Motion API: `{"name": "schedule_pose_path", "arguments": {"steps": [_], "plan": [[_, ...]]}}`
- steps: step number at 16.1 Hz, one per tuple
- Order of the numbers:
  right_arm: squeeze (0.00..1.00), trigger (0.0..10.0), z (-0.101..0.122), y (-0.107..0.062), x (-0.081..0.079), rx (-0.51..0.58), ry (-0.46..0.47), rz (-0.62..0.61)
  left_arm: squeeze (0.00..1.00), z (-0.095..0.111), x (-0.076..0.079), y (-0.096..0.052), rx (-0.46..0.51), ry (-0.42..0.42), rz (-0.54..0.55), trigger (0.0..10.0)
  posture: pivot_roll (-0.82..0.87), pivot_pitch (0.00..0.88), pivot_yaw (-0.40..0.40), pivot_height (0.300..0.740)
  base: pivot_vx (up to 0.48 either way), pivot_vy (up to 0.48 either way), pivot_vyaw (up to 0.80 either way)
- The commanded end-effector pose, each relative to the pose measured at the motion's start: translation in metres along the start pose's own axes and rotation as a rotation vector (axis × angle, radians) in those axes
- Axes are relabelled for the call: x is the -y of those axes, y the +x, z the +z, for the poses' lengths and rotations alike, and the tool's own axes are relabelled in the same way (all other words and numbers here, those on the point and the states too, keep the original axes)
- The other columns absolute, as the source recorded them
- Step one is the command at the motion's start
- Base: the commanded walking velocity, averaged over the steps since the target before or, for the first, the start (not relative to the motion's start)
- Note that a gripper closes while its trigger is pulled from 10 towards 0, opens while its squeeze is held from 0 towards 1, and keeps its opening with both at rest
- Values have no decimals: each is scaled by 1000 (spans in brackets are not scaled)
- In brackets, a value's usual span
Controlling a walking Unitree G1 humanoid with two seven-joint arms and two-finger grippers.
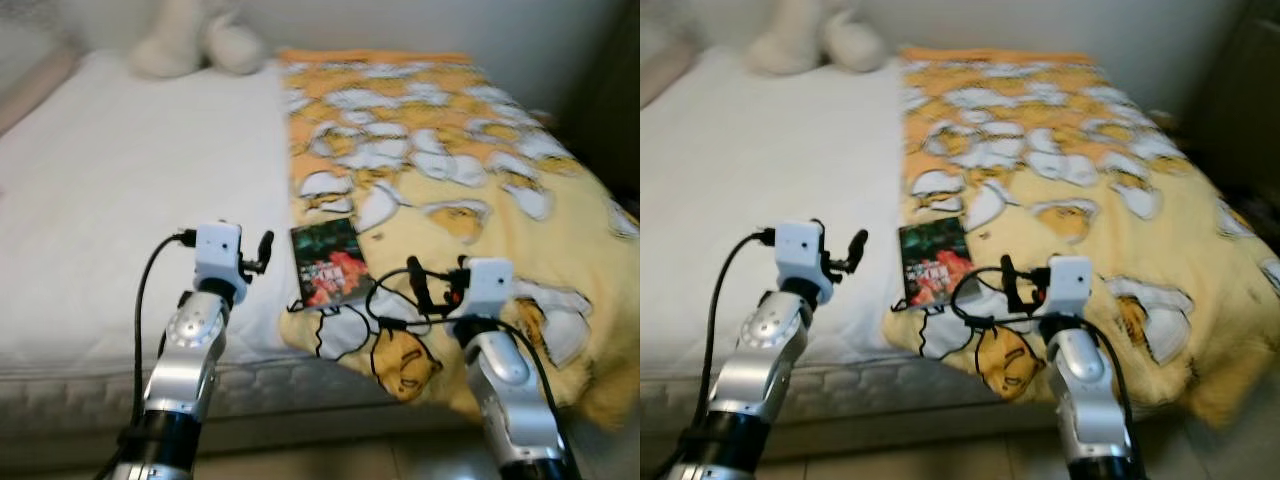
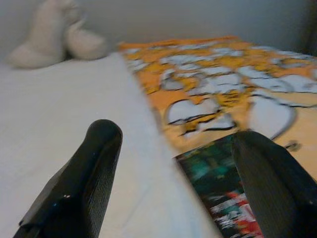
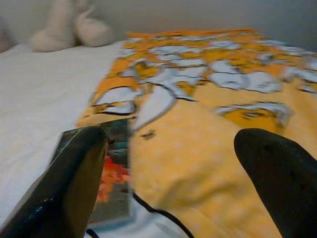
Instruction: Clean up the room
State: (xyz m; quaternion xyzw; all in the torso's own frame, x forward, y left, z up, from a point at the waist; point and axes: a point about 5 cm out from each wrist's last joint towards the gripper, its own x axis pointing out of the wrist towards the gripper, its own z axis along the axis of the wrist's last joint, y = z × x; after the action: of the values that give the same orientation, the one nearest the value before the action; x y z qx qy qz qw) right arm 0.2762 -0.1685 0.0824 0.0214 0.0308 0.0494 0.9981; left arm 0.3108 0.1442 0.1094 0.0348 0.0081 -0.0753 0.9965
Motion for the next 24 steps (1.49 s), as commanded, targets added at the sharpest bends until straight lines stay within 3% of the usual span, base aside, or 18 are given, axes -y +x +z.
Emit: {"name": "schedule_pose_path", "arguments": {"steps": [1, 3, 14, 17, 20, 24], "plan": [[0, 10000, -1, -2, 8, -9, -1, -31, 0, 7, 12, 4, 26, 15, -46, 10000, -62, 0, 11, 740, 0, 0, 0], [0, 10000, 0, 0, 5, 2, 2, -29, 0, 9, 10, 5, 19, 24, -51, 10000, -65, 0, 19, 740, 0, 0, 0], [0, 10000, 1, 3, 7, 5, -12, -20, 0, 11, 10, 10, 15, -3, -56, 10000, -61, 0, 14, 740, 462, 33, 0], [0, 10000, -2, 4, 4, -12, -17, 0, 0, 11, 11, 8, 20, 7, -63, 10000, -52, 0, 12, 740, 0, 480, 0], [0, 10000, -5, 5, -1, -27, -4, 13, 0, 13, 7, 9, 24, 32, -51, 10000, -45, 0, 17, 740, 0, 0, -517], [0, 10000, -12, 24, 8, -48, 154, -61, 0, 20, -3, 15, 2, 70, -52, 10000, 5, 0, 57, 740, 0, 0, 0]]}}
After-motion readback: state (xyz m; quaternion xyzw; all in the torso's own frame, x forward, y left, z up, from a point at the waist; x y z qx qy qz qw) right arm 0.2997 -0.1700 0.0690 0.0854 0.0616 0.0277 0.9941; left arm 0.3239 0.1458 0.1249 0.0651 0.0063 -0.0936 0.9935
